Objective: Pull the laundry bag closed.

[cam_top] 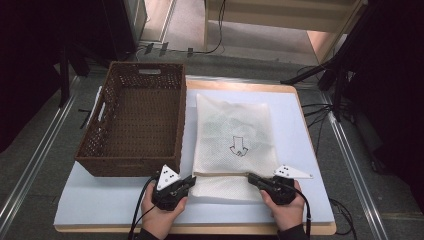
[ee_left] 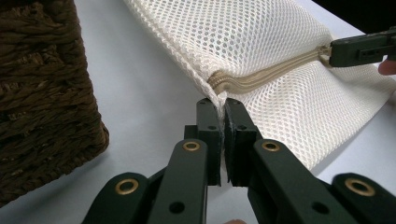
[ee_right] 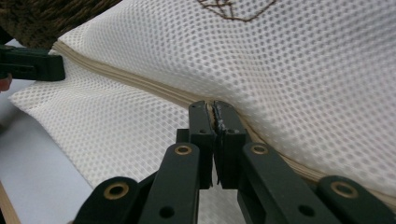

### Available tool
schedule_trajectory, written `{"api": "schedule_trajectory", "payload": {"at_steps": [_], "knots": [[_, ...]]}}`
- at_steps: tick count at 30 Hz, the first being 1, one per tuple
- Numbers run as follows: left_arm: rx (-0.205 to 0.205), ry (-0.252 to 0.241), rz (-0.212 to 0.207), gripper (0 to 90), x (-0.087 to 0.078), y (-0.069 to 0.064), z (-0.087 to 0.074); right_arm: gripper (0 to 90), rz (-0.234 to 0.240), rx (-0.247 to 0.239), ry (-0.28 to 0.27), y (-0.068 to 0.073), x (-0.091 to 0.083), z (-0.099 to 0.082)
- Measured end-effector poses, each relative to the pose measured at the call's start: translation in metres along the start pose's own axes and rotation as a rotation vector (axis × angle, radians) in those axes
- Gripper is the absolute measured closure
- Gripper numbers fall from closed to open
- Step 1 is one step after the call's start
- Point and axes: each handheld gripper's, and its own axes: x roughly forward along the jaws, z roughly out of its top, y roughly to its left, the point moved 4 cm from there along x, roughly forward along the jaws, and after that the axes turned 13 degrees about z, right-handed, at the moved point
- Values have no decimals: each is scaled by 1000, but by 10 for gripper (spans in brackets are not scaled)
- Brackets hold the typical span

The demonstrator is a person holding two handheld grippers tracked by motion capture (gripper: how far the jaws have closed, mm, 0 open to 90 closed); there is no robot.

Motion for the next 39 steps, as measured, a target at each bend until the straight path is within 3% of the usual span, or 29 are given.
{"api": "schedule_trajectory", "payload": {"at_steps": [34,39], "knots": [[0,4,-11,867,-1,0,-1,882,-114,49,-40,-42,-61,-12],[-3,7,-5,868,-2,2,-1,882,-154,36,-36,-46,-67,-14]]}}
